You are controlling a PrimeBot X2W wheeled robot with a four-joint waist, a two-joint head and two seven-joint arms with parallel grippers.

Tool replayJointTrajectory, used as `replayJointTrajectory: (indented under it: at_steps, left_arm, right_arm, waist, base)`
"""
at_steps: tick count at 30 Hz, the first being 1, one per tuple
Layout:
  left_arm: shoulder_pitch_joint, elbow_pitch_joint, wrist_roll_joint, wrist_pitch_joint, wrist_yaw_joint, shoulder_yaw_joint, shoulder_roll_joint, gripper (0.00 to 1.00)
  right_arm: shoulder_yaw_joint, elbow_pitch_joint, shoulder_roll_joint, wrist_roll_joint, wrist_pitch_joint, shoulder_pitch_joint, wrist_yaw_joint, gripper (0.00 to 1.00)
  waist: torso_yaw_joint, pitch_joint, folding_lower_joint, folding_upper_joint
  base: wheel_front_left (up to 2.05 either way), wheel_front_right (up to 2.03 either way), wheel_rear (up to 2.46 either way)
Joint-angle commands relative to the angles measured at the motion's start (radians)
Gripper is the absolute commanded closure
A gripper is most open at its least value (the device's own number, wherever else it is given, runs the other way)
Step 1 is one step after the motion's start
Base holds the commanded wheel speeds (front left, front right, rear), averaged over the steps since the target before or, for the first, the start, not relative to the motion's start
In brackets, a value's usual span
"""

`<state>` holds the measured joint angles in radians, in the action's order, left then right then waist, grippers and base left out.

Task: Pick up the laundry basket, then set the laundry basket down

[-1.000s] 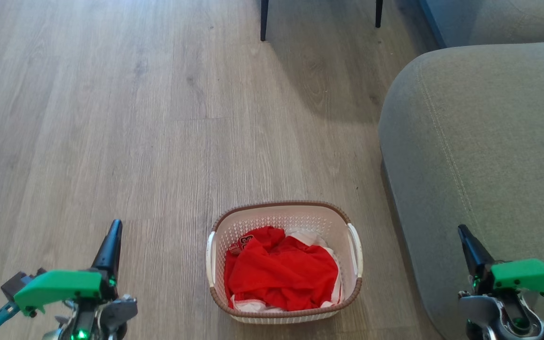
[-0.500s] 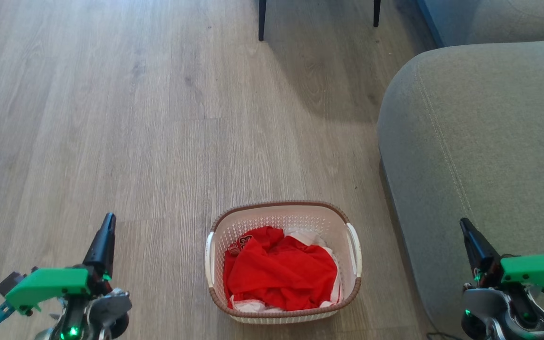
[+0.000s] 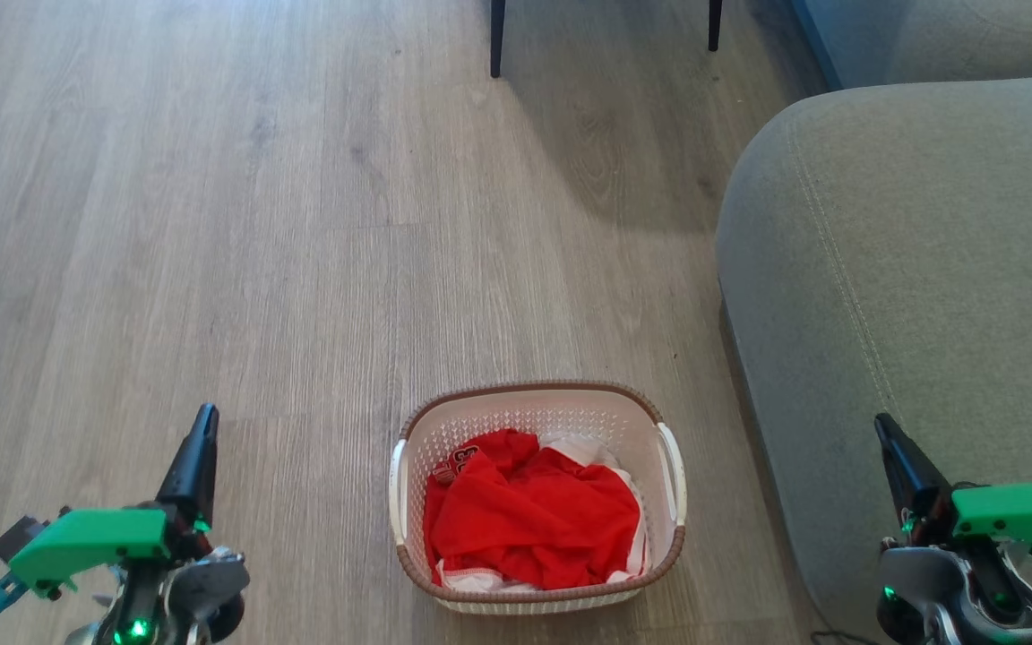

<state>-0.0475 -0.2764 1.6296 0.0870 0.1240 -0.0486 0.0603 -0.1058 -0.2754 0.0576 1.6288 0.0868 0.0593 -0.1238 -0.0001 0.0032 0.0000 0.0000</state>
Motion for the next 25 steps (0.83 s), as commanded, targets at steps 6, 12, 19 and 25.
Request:
replayJointTrajectory:
  at_steps: [6, 12, 19, 25]
  left_arm:
    - [-0.059, 0.032, -0.002, 0.008, 0.007, -0.042, 0.006, 1.00]
    - [-0.059, 0.032, -0.004, 0.009, 0.007, -0.044, 0.005, 1.00]
    - [-0.059, 0.032, -0.005, 0.011, 0.007, -0.046, 0.004, 1.00]
    - [-0.059, 0.032, -0.006, 0.012, 0.007, -0.048, 0.003, 1.00]
  right_arm:
    - [0.013, 0.032, 0.008, -0.003, 0.009, 0.047, -0.007, 1.00]
    - [0.011, 0.032, 0.007, -0.004, 0.011, 0.047, -0.007, 1.00]
    - [0.010, 0.032, 0.006, -0.006, 0.012, 0.047, -0.007, 1.00]
    - [0.008, 0.032, 0.005, -0.007, 0.013, 0.047, -0.007, 1.00]
  waist:
    - [0.000, 0.000, 0.0000, 0.0000]
    - [0.000, 0.000, 0.0000, 0.0000]
    - [0.000, 0.000, 0.0000, 0.0000]
    - [0.000, 0.000, 0.0000, 0.0000]
  base:
    - [0.00, 0.00, 0.00]
    - [0.00, 0.00, 0.00]
    - [0.00, 0.00, 0.00]
    - [0.00, 0.00, 0.00]
